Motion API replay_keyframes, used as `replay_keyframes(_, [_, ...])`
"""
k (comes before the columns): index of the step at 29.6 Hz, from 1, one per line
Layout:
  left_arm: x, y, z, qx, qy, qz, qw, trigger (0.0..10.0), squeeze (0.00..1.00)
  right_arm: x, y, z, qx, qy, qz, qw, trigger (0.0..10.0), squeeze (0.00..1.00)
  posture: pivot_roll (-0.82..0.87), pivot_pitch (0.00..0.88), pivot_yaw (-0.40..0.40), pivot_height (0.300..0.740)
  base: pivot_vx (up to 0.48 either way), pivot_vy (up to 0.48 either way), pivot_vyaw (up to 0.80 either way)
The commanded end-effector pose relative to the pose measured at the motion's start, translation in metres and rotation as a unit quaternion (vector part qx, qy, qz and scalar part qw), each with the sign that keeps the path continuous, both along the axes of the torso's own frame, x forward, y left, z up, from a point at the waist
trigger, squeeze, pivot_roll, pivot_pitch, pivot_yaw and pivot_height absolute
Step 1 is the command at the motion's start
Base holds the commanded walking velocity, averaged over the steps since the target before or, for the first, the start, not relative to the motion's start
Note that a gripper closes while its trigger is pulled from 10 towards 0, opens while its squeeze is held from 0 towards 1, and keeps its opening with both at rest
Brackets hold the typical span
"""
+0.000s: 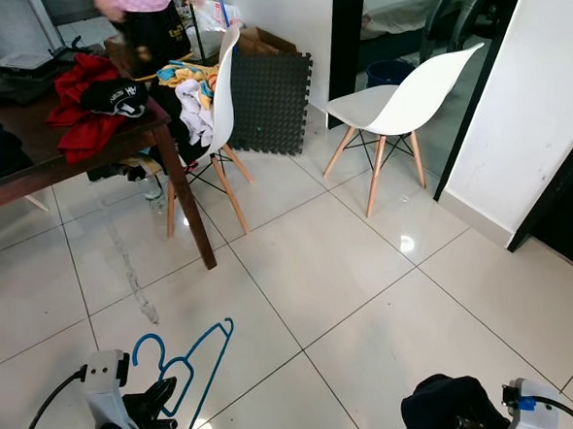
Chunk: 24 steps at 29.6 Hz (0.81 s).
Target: Hang hanger
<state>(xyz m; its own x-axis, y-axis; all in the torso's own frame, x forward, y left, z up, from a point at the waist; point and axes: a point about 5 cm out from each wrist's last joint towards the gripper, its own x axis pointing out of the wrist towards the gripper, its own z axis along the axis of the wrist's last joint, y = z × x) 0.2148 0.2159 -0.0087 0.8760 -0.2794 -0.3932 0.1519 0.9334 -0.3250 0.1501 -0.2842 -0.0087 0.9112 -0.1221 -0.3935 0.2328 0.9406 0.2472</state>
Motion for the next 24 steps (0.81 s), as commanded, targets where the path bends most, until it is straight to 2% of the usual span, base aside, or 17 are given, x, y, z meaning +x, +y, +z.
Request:
replay_keyframes(1, [-0.0021, 0.0001, -0.0008, 0.005, 0.004, -0.005, 1.0, 10.0, 0.0, -0.0021, 0.0007, 0.0, 0.003, 0.003, -0.001, 1.0, 10.0, 0.0, 0.01, 0.146, -0.036, 0.74, 0.0, 0.0, 0.0])
replay_keyframes(11, [-0.0002, 0.0026, -0.0021, 0.008, 0.004, -0.006, 1.0, 10.0, 0.0, 0.0002, 0.0036, -0.0026, 0.0, 0.007, 0.003, 1.0, 10.0, 0.0, 0.01, 0.144, -0.034, 0.74, 0.0, 0.0, 0.7])
replay_keyframes(24, [-0.0015, 0.0001, -0.0036, 0.008, 0.004, -0.007, 1.0, 10.0, 0.0, -0.0004, 0.0, 0.0002, 0.005, 0.002, -0.005, 1.0, 10.0, 0.0, 0.01, 0.145, -0.031, 0.74, 0.0, 0.0, 0.0])
